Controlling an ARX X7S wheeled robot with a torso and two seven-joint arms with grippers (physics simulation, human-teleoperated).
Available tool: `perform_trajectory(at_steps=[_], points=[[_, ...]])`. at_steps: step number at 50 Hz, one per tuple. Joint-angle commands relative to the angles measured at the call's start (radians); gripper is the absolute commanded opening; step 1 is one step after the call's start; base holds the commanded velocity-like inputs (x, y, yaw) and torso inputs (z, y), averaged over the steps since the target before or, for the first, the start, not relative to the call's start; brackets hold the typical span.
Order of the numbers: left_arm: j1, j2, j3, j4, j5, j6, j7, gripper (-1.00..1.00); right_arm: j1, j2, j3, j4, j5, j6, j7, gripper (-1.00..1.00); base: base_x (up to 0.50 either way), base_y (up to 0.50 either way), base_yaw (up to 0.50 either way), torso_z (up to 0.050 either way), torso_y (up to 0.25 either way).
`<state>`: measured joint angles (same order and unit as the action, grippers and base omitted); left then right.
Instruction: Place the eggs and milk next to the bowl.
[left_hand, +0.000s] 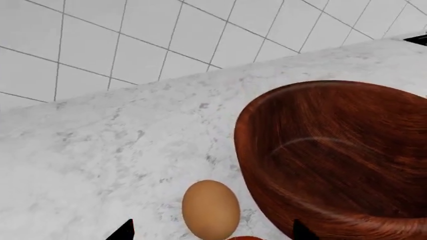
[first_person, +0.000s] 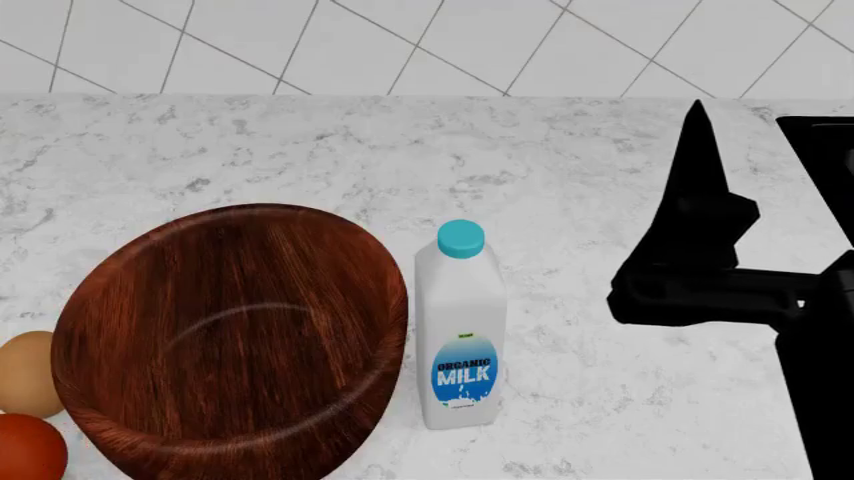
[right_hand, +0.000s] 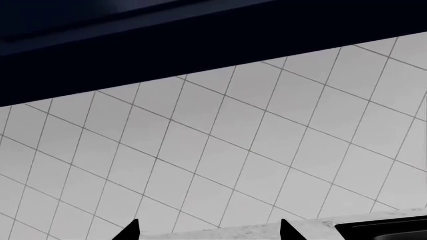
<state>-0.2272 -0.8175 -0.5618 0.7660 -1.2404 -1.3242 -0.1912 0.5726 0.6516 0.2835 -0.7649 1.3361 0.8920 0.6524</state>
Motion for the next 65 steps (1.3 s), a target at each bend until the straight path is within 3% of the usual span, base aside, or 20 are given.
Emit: perform_trajectory(at_steps=[1, 11, 34, 45, 57, 65], points=[[0.022, 0.001, -0.126, 0.025, -0.083, 0.039, -0.059, 1.0, -0.041, -0.017, -0.009, 0.007, -0.012, -0.059, 0.01, 1.0, 0.0, 0.0, 0.0, 0.0, 0.0], [-0.017, -0.015, -0.223, 0.045, -0.189, 0.055, -0.173, 1.0, -0.039, -0.009, 0.0, -0.006, 0.008, -0.061, 0.03, 1.0, 0.0, 0.0, 0.0, 0.0, 0.0], [-0.004, 0.022, -0.399, 0.072, -0.171, 0.128, -0.198, 1.0, -0.077, 0.051, 0.112, -0.074, 0.101, -0.087, 0.111, 1.0, 0.0, 0.0, 0.0, 0.0, 0.0], [0.01, 0.01, -0.475, 0.067, -0.212, 0.135, -0.225, 1.0, -0.12, 0.147, 0.272, -0.141, 0.258, -0.124, 0.227, 1.0, 0.0, 0.0, 0.0, 0.0, 0.0], [0.049, -0.004, -0.617, 0.065, -0.282, 0.133, -0.248, 1.0, -0.25, 0.181, 0.484, -0.207, 0.371, -0.147, 0.262, 1.0, 0.0, 0.0, 0.0, 0.0, 0.0], [0.089, 0.0, -0.719, 0.07, -0.335, 0.126, -0.256, 1.0, -0.365, 0.201, 0.709, -0.252, 0.493, -0.151, 0.281, 1.0, 0.0, 0.0, 0.0, 0.0, 0.0]])
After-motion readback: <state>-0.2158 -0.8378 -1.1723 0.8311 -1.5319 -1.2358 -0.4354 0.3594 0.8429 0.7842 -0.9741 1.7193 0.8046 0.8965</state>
